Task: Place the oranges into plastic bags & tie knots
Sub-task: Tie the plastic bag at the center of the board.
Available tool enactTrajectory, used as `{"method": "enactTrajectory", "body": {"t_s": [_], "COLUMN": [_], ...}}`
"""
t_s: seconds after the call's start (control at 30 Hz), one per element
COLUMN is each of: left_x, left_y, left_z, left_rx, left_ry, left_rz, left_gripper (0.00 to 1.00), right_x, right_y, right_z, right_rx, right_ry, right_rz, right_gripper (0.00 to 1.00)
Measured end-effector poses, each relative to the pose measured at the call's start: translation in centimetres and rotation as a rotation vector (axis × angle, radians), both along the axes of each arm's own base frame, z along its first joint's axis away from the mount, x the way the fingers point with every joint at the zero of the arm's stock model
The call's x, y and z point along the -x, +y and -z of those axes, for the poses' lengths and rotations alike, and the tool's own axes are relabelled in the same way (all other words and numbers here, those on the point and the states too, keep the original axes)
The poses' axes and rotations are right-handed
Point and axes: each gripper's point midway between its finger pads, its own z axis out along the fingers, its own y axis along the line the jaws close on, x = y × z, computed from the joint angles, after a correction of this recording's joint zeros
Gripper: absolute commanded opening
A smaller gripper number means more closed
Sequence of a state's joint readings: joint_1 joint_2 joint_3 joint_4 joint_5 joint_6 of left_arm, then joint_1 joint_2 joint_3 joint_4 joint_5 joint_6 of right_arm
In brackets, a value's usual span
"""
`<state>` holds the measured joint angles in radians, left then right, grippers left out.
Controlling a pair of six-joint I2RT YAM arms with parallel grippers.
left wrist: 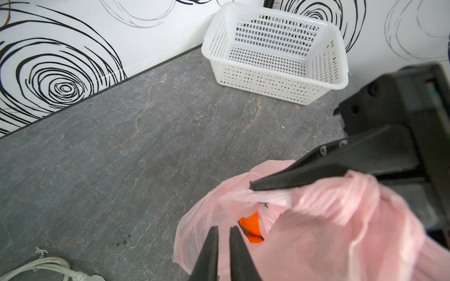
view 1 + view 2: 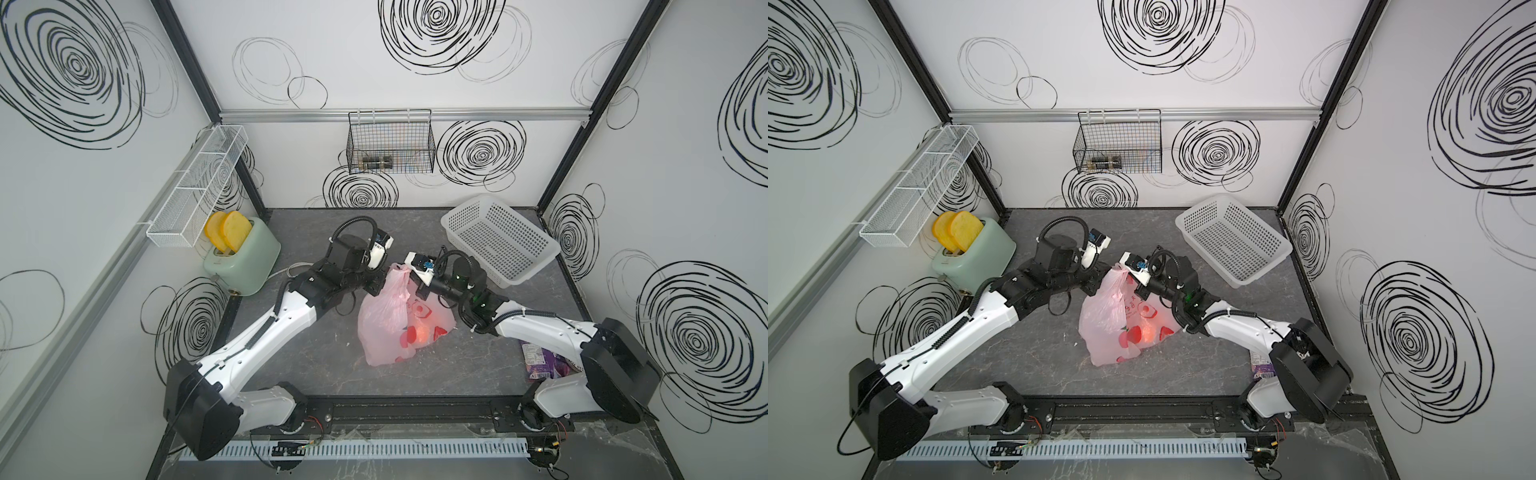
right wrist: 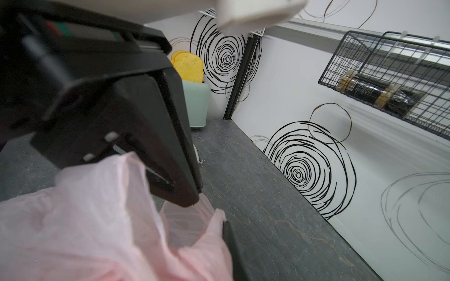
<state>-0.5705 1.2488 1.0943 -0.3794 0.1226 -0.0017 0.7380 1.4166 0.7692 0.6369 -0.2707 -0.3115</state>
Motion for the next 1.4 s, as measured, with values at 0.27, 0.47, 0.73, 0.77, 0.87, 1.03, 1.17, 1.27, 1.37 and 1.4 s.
{"method": "enactTrajectory", "body": {"t_s": [0.27, 0.47, 0.73, 0.77, 0.87, 1.03, 1.17, 1.27, 1.37, 1.4], "left_x": [0.4, -0.1, 0.5, 0.7, 0.8, 1.9, 4.9, 7.3, 8.7, 8.9], "left_y": [-0.7, -0.9, 0.7, 0.8, 1.1, 1.4, 0.0, -1.5, -2.6, -2.8], "left_z": [0.4, 0.2, -1.3, -1.6, -2.6, -2.5, -0.5, 1.9, 4.3, 4.9], "left_rx": [0.027, 0.051, 0.147, 0.161, 0.208, 0.326, 0.445, 0.524, 0.561, 0.563], "left_ry": [0.006, -0.019, -0.142, -0.154, -0.188, -0.171, -0.095, 0.003, 0.097, 0.118], "left_rz": [0.044, 0.031, -0.043, -0.046, -0.063, -0.067, 0.001, 0.057, 0.085, 0.084], "left_gripper": [0.00, 0.00, 0.00, 0.00, 0.00, 0.32, 0.42, 0.44, 0.43, 0.43], "right_x": [0.2, 0.2, 0.2, 0.3, 0.4, 0.5, 0.7, 1.3, 1.9, 2.1], "right_y": [0.2, 0.2, -0.2, -0.3, -0.4, -0.7, -1.5, -2.1, -1.9, -1.8], "right_z": [0.0, 0.0, 0.2, 0.4, 0.5, 0.1, 0.5, 1.1, 1.2, 1.0], "right_rx": [-0.001, -0.003, -0.023, -0.025, -0.032, -0.065, -0.087, -0.095, -0.098, -0.101], "right_ry": [0.002, 0.005, 0.004, 0.002, -0.007, -0.042, -0.071, -0.103, -0.120, -0.122], "right_rz": [-0.005, 0.000, 0.018, 0.019, 0.020, 0.034, 0.058, 0.057, 0.030, 0.016], "right_gripper": [0.02, 0.03, 0.00, 0.00, 0.00, 0.00, 0.00, 0.00, 0.00, 0.00]}}
